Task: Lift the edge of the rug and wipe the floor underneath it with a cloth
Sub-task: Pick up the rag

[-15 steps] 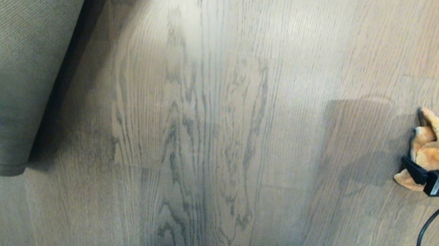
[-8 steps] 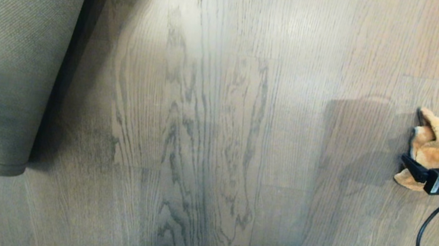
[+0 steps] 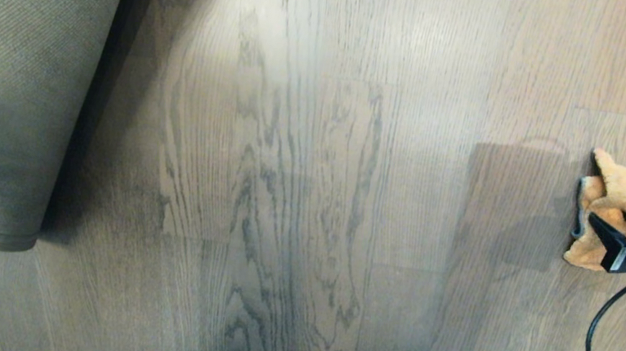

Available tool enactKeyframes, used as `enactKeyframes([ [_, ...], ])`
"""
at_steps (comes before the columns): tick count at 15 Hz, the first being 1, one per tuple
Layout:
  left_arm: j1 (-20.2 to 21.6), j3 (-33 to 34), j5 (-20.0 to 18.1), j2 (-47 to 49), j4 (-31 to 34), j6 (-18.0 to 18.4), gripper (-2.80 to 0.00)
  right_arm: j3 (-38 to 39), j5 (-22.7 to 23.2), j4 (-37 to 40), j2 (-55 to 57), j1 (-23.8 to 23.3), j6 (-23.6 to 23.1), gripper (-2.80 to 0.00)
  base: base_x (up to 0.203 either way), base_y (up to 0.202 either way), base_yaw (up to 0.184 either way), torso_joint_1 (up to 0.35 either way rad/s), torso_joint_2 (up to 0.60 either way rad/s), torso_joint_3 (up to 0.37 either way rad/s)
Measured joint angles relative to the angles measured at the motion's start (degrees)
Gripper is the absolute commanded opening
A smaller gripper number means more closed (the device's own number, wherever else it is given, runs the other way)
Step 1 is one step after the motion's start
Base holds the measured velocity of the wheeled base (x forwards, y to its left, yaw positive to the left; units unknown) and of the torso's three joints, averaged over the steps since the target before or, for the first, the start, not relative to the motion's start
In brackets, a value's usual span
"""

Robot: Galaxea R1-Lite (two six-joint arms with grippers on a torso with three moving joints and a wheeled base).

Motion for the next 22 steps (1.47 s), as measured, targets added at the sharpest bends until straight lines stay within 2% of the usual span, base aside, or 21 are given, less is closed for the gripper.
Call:
enactKeyframes([
  [7,0.25,0.07,-0.02,0.02,0.07,0.05,-2.8,1.24,0.01,-0.02,-1.18,0.0,-0.09,-2.8,0.0,0.0,0.0,0.0,0.0,0.0],
  [13,0.35,0.11,-0.06,0.05,0.1,0.08,-2.8,4.49,0.1,0.91,-8.43,0.44,0.2,-2.8,0.0,0.0,0.0,0.0,0.0,0.0],
  [15,0.35,0.16,-0.06,0.05,0.07,0.08,-2.8,7.08,0.12,1.6,-11.47,2.1,0.23,-2.8,0.0,0.0,0.0,0.0,0.0,0.0],
  [19,0.35,0.18,-0.06,0.05,0.08,0.08,-2.8,13.89,0.1,2.27,-16.93,8.27,0.3,-2.8,0.0,0.0,0.0,0.0,0.0,0.0],
  [22,0.35,0.18,-0.09,0.05,0.07,0.08,-2.8,16.1,0.12,2.1,-18.81,10.95,0.28,-2.8,0.0,0.0,0.0,0.0,0.0,0.0],
])
